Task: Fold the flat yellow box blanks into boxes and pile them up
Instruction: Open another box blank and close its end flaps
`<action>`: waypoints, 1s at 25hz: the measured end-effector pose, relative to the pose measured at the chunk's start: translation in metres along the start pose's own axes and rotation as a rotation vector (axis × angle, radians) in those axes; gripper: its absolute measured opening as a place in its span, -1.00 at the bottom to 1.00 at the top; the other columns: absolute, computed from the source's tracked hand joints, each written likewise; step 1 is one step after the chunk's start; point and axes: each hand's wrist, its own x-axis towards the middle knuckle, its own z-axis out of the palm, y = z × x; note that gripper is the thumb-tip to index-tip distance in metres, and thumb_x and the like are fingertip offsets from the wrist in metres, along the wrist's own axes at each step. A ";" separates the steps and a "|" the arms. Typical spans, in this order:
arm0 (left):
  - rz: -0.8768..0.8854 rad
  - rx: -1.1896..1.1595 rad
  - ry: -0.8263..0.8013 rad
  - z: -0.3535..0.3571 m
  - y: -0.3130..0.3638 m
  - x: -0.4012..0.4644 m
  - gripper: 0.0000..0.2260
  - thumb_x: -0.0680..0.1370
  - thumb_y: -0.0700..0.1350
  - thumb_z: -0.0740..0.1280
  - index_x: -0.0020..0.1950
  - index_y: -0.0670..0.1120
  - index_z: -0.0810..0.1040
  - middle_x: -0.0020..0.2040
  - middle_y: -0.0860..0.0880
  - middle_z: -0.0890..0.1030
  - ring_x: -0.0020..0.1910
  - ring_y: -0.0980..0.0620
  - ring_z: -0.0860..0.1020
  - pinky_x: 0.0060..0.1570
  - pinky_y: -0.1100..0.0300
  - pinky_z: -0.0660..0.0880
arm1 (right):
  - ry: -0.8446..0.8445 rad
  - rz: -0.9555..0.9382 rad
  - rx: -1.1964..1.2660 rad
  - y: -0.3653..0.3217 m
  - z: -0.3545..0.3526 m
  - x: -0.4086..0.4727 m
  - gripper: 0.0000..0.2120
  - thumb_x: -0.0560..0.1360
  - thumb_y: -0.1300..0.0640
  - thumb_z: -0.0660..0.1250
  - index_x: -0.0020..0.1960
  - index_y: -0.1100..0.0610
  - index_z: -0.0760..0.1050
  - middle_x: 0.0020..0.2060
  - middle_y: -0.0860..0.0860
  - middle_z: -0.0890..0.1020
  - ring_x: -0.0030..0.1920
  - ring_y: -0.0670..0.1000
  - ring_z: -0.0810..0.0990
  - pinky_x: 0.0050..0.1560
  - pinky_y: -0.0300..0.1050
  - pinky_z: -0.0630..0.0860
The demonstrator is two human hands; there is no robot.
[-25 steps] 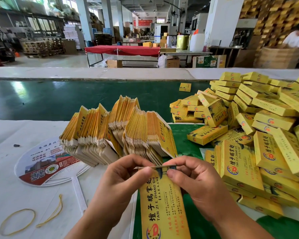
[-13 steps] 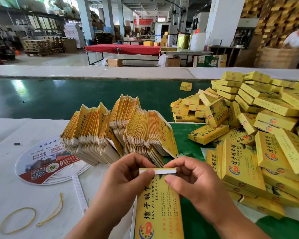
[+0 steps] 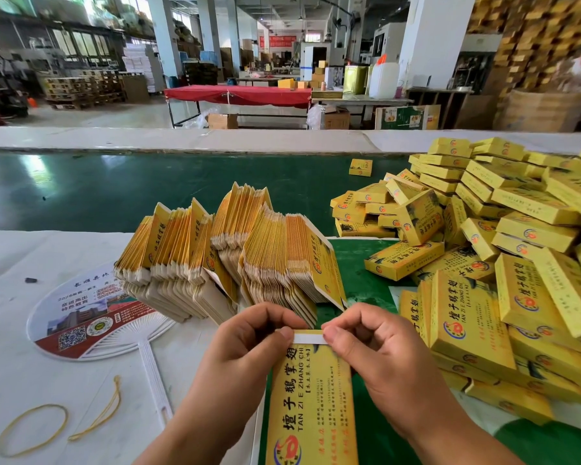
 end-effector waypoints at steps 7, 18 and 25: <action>-0.023 0.078 0.004 0.009 0.005 -0.005 -0.73 0.31 0.11 0.48 -0.19 -0.07 0.63 -0.20 -0.25 0.65 -0.27 -0.25 0.62 -0.24 -0.15 0.53 | 0.058 -0.108 -0.139 -0.001 0.011 -0.010 -0.82 0.42 -0.09 0.39 -0.22 0.02 0.58 -0.49 0.10 0.49 -0.50 0.00 0.38 -0.51 -0.13 0.31; -0.049 -0.009 0.085 0.012 0.006 -0.004 -0.75 0.51 0.15 0.33 0.00 0.04 0.68 -0.23 -0.09 0.69 -0.24 -0.01 0.66 -0.28 0.19 0.59 | 0.208 -0.115 -0.125 -0.001 0.006 -0.007 -0.80 0.49 -0.08 0.41 -0.21 0.02 0.56 -0.41 0.07 0.58 -0.43 -0.04 0.53 -0.47 -0.18 0.43; 0.223 0.922 0.123 0.023 0.004 -0.013 -0.30 0.13 0.54 0.32 0.18 0.32 0.27 -0.13 0.34 0.51 -0.01 0.46 0.44 -0.15 0.46 0.40 | 0.279 -0.154 -0.223 -0.001 0.012 -0.008 -0.77 0.43 -0.14 0.36 -0.22 0.02 0.52 -0.41 -0.08 0.57 -0.41 -0.11 0.54 -0.43 -0.33 0.44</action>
